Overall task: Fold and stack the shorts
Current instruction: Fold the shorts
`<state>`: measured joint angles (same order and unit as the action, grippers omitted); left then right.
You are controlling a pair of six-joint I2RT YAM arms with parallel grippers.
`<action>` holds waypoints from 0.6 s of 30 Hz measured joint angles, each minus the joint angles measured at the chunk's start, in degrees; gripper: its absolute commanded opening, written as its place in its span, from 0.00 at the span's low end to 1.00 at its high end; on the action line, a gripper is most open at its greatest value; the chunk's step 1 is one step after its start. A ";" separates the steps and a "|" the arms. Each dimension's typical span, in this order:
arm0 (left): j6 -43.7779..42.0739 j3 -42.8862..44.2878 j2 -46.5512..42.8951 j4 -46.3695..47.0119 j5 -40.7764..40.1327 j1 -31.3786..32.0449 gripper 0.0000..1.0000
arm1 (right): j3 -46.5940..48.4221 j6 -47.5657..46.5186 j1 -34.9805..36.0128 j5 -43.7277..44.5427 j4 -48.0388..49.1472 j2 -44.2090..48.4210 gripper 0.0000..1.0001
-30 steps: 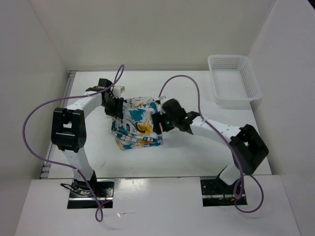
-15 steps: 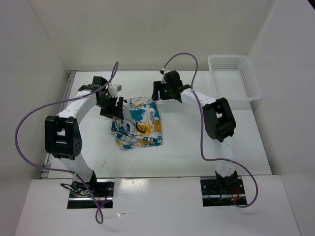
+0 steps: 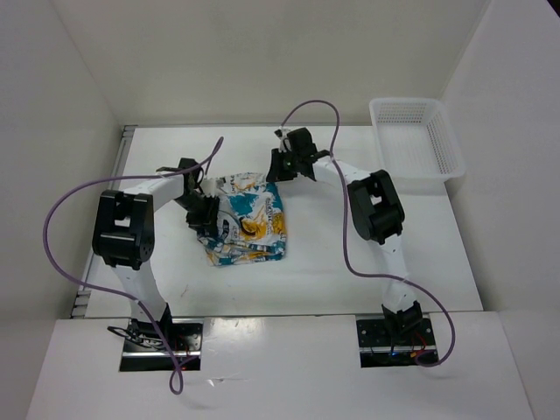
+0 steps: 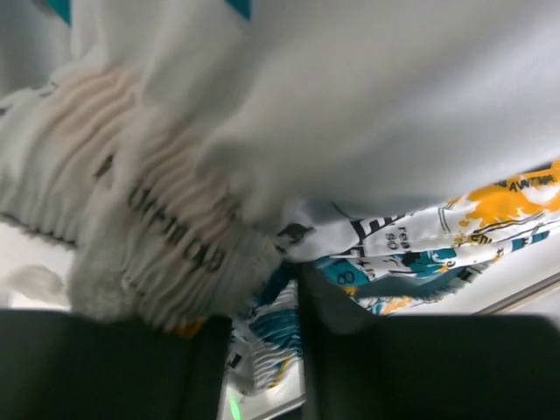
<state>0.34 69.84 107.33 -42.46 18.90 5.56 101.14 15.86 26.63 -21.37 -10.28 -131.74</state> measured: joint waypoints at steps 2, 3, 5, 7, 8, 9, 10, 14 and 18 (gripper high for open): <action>-0.02 0.00 0.39 0.37 -0.17 0.00 0.34 | 0.04 0.74 -0.26 -1.36 -0.02 -0.68 0.07; -0.07 0.00 0.44 0.46 -0.20 0.00 0.34 | 0.24 1.20 -0.50 -2.10 -0.15 -1.09 0.08; -0.07 0.00 0.44 0.57 -0.26 0.00 0.34 | 1.38 1.99 -1.31 -3.41 -0.72 -2.25 0.18; -0.07 0.00 0.44 0.66 -0.46 0.00 0.34 | 3.26 2.64 -2.34 -4.31 -1.36 -3.56 0.48; -0.07 0.00 0.44 0.66 -0.59 0.00 0.34 | 4.17 2.84 -2.82 -4.63 -1.53 -4.20 0.49; -0.07 0.00 0.44 0.68 -0.63 0.00 0.34 | 5.11 2.95 -3.19 -4.96 -1.66 -4.70 0.46; -0.07 0.00 0.44 0.68 -0.66 0.00 0.34 | 5.90 2.84 -3.45 -5.57 -1.75 -5.25 0.40; -0.07 0.00 0.42 0.66 -0.76 0.00 0.34 | 9.22 3.32 -4.42 -8.59 -2.45 -7.61 0.06; -0.07 0.00 0.26 0.52 -1.33 0.00 0.34 | 11.54 4.22 -4.37 -11.23 -3.21 -10.01 0.00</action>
<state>0.27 69.84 107.59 -41.93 17.56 5.56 112.68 20.08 22.26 -32.60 -13.50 -141.75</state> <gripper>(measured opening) 0.344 0.005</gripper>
